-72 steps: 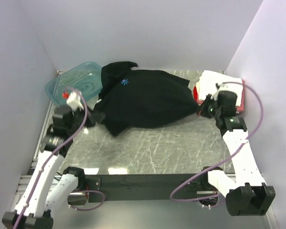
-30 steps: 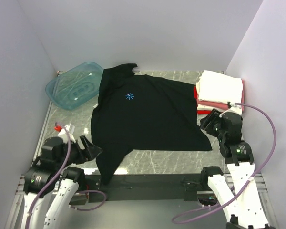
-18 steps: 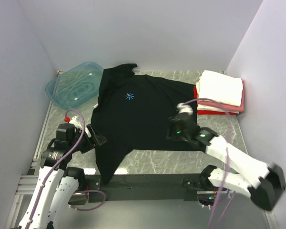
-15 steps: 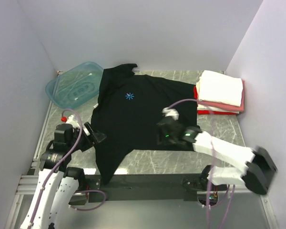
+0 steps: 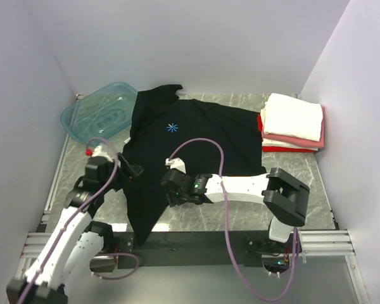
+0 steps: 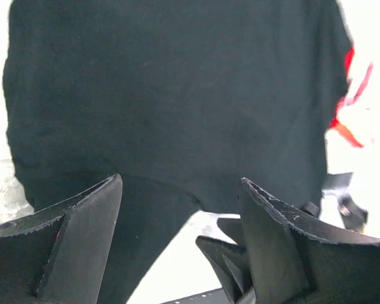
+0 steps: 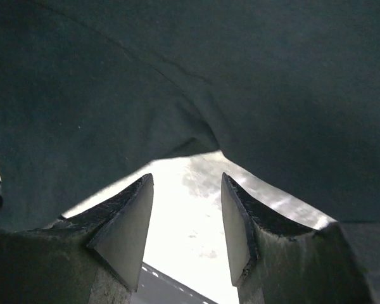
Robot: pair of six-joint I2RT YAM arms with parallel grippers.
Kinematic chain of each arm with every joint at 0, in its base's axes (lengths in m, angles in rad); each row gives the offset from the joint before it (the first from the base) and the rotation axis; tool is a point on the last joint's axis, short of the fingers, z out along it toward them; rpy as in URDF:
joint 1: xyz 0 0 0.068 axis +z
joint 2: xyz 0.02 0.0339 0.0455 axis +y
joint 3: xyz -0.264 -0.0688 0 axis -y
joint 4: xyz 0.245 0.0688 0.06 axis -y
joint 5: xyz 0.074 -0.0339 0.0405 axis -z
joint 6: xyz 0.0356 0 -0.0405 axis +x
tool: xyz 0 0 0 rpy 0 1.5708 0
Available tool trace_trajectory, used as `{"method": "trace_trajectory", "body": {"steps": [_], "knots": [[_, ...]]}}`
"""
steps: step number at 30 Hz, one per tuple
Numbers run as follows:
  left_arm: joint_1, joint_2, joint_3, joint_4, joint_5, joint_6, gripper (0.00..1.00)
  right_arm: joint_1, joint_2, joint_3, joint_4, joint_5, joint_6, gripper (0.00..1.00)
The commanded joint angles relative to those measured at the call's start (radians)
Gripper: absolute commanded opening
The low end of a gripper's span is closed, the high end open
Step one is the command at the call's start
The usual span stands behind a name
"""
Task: Fold and stack the t-shirts
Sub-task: Flatten the tshirt out
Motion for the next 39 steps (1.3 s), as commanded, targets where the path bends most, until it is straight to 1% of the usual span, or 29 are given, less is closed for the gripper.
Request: {"method": "trace_trajectory", "body": {"steps": [1,2,3,6,11,13,17,24,32,39], "knots": [[-0.082,0.098,-0.002,0.138,-0.131,-0.012,0.79,0.016,0.026,0.067,-0.006,0.033,0.024,0.54],[-0.093,0.129,0.005,0.141,-0.131,-0.011,0.8,0.017,0.029,0.073,-0.018,0.042,0.026,0.54],[-0.102,0.132,0.007,0.15,-0.163,-0.009,0.8,0.019,0.029,0.071,-0.021,0.042,0.032,0.54],[-0.102,0.131,0.002,0.17,-0.174,-0.004,0.8,0.023,0.026,0.065,-0.035,0.047,0.044,0.54],[-0.107,0.177,-0.044,0.215,-0.142,-0.006,0.8,0.029,0.044,0.077,-0.081,0.067,0.057,0.54],[-0.112,0.193,-0.061,0.241,-0.107,-0.008,0.8,0.037,0.066,0.088,-0.098,0.085,0.06,0.54],[-0.122,0.261,-0.096,0.301,-0.085,-0.012,0.81,0.037,0.083,0.097,-0.092,0.098,0.06,0.55],[-0.138,0.35,-0.113,0.37,-0.059,-0.011,0.81,0.04,0.139,0.148,-0.122,0.141,0.057,0.56],[-0.141,0.428,-0.136,0.436,-0.049,-0.003,0.82,0.04,0.195,0.189,-0.119,0.139,0.052,0.58],[-0.141,0.477,-0.139,0.471,-0.035,0.002,0.82,0.04,0.207,0.199,-0.116,0.164,0.055,0.59]]}}
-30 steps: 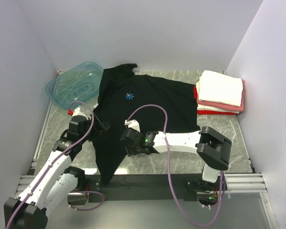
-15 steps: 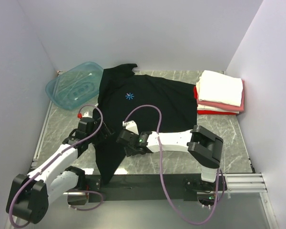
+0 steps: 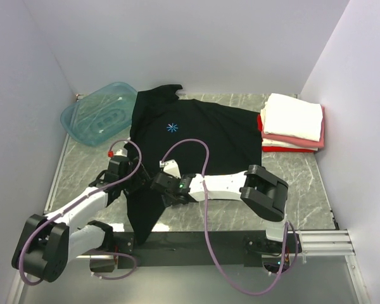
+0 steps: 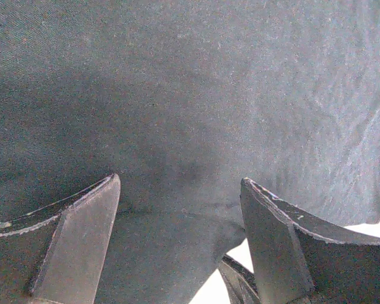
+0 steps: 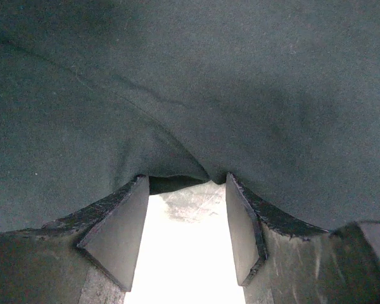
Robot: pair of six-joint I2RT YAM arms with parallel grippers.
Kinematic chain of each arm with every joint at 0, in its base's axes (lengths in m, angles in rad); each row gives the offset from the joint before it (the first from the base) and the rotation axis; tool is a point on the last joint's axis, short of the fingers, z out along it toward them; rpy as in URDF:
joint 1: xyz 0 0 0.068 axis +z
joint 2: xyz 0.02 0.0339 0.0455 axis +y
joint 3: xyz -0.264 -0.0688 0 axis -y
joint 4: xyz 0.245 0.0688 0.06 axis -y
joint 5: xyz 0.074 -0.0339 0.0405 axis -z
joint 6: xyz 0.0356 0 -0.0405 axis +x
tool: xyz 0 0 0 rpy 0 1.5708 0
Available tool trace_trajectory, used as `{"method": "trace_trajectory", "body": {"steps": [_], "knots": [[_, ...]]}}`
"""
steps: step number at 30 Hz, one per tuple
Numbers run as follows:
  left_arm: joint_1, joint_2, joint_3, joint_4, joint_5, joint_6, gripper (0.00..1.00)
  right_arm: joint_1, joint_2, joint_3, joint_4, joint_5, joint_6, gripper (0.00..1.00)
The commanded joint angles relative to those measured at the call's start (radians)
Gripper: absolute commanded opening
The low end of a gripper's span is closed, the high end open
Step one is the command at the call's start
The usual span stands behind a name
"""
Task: Fold and stack the t-shirts
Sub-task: Flatten the tshirt out
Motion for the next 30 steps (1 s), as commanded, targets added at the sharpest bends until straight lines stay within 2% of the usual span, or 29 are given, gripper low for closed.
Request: {"method": "trace_trajectory", "body": {"steps": [1,7,19,30], "knots": [[-0.003,0.009,-0.006,0.06,0.011,0.007,0.82,0.006,0.009,0.037,0.001,0.057,0.01,0.59],[-0.003,0.023,-0.008,0.062,0.003,0.017,0.83,0.015,0.026,0.003,-0.039,0.065,0.018,0.59],[-0.001,0.14,-0.017,0.122,0.0,0.03,0.84,0.037,-0.117,-0.19,-0.118,0.089,0.056,0.6],[-0.001,0.173,-0.006,0.119,-0.026,0.063,0.84,0.038,-0.2,-0.198,-0.235,0.155,0.064,0.62]]}}
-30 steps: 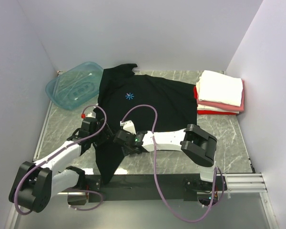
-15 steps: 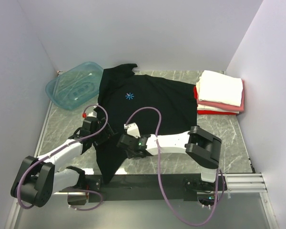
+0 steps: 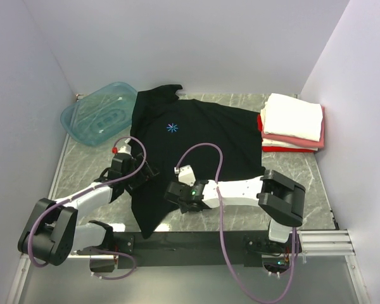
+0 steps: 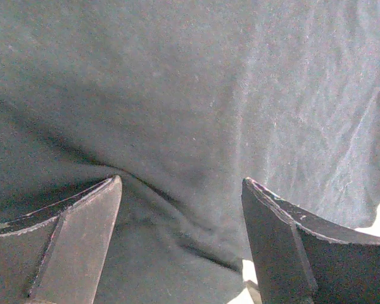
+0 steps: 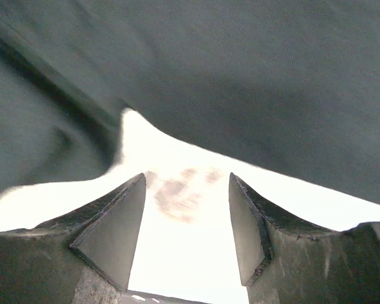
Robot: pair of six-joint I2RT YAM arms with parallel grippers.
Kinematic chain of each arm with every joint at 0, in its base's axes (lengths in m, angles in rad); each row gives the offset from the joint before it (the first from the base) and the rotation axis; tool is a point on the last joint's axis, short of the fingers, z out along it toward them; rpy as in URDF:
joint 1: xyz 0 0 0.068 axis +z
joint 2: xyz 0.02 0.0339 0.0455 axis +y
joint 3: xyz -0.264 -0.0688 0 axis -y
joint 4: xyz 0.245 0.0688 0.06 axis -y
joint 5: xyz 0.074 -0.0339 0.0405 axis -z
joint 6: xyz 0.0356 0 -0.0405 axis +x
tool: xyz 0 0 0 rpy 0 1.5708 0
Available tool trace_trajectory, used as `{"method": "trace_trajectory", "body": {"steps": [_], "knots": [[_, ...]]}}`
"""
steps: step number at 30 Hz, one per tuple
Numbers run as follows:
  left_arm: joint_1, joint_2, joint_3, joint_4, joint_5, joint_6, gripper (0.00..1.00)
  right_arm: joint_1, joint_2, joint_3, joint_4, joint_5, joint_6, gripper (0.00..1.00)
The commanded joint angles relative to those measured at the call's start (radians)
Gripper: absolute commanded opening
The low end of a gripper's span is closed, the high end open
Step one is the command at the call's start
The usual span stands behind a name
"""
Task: Fold and stack the t-shirts
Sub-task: Flatten the tshirt out
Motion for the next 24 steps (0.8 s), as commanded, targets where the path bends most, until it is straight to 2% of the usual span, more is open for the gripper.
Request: {"method": "trace_trajectory", "body": {"steps": [1,7,12,24], "knots": [[-0.001,0.024,0.0,-0.09,-0.052,0.062,0.84,0.008,-0.055,-0.018,-0.146,0.068,0.009,0.62],[-0.001,0.025,0.031,-0.099,-0.043,0.094,0.84,0.009,-0.107,0.018,-0.176,0.082,0.014,0.63],[-0.002,0.032,0.04,-0.097,-0.03,0.101,0.84,0.011,-0.154,0.018,-0.049,-0.003,-0.02,0.63],[-0.001,0.033,0.029,-0.084,-0.013,0.096,0.84,0.017,-0.016,0.108,0.024,-0.067,-0.052,0.63]]}}
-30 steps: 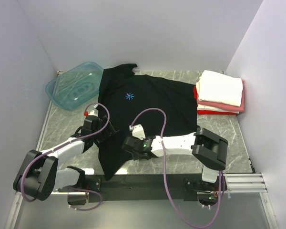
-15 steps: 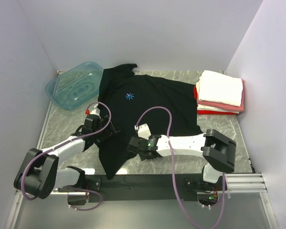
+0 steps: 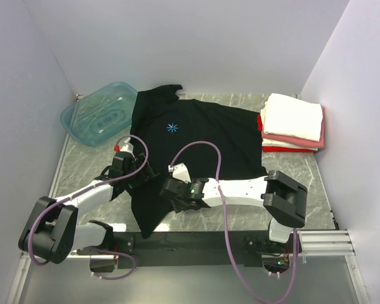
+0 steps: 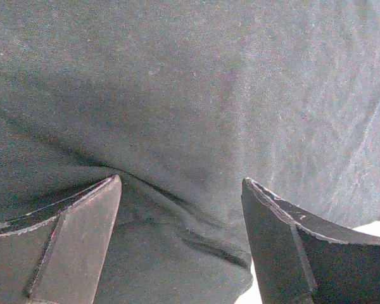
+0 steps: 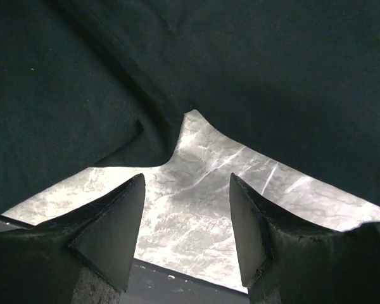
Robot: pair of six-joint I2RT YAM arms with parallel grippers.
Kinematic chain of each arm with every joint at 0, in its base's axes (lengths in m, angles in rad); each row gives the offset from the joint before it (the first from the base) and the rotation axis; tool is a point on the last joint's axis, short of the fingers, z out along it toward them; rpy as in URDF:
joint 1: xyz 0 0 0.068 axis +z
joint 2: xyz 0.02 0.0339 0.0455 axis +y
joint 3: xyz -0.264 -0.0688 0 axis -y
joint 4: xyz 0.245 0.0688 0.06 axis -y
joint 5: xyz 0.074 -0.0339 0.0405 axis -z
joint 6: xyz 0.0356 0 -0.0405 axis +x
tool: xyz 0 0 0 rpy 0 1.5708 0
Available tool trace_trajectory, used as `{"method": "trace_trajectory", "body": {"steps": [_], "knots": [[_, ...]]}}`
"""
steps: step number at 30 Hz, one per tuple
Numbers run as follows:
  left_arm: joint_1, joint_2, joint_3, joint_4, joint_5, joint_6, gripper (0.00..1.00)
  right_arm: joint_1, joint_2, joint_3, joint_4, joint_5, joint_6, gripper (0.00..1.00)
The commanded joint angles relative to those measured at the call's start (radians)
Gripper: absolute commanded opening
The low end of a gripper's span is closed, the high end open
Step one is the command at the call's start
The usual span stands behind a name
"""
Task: Fold and stack the t-shirts
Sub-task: Flatten the tshirt out
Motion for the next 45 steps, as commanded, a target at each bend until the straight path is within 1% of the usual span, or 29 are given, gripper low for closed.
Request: {"method": "trace_trajectory", "body": {"steps": [1,19,30,35,40,45], "knots": [[0.0,0.022,0.0,-0.043,-0.018,0.03,0.84,0.01,0.022,0.05,0.04,-0.008,-0.014,0.63],[0.002,-0.001,0.007,-0.062,-0.013,0.034,0.84,0.011,0.138,0.11,0.054,-0.025,-0.019,0.63],[0.002,0.003,0.003,-0.059,-0.007,0.034,0.84,0.011,0.125,0.126,0.049,-0.009,-0.014,0.63],[0.0,0.011,0.003,-0.055,-0.003,0.037,0.84,0.013,0.155,0.13,0.066,-0.026,-0.014,0.63],[0.002,0.006,0.006,-0.06,-0.009,0.04,0.84,0.027,0.146,0.103,0.054,-0.019,-0.002,0.63],[0.002,0.019,0.017,-0.059,-0.004,0.048,0.84,0.036,0.094,0.017,0.028,-0.006,0.018,0.63]]}}
